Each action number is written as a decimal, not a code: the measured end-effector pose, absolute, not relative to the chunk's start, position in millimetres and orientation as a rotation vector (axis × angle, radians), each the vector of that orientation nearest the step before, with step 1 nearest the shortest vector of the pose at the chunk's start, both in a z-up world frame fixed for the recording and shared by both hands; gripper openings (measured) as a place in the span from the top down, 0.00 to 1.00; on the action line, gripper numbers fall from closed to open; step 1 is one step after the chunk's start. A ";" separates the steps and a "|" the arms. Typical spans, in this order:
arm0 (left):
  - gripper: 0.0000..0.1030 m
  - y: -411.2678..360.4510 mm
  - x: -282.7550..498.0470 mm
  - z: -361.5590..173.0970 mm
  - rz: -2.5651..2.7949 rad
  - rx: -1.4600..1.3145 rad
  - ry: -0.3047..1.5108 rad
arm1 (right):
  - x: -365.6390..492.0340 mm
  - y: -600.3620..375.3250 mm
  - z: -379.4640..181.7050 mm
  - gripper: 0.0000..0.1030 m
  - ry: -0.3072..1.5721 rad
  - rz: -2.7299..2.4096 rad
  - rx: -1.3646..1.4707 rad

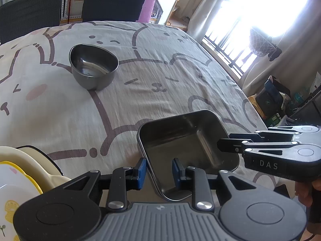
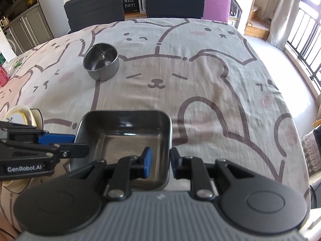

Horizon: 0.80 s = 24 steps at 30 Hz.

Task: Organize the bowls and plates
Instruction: 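Carry the second steel tray with both grippers over the first tray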

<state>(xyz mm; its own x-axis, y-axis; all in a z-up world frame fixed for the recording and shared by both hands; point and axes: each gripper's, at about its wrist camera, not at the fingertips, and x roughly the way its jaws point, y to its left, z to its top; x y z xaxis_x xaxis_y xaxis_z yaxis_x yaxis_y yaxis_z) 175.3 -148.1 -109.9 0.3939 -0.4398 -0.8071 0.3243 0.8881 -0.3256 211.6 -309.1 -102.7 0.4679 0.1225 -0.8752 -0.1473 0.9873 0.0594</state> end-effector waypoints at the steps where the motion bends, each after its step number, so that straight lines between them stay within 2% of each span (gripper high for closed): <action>1: 0.72 -148.2 175.3 -110.1 -0.487 -0.123 1.061 | 211.5 -308.7 -102.9 0.72 1.072 0.167 -0.026; 9: 0.69 -147.4 175.4 -111.4 -0.495 -0.138 1.069 | 212.5 -306.8 -105.2 0.68 1.089 0.169 -0.040; 24: 0.68 -143.9 175.0 -113.9 -0.497 -0.138 1.101 | 211.6 -312.8 -105.6 0.68 1.091 0.164 -0.018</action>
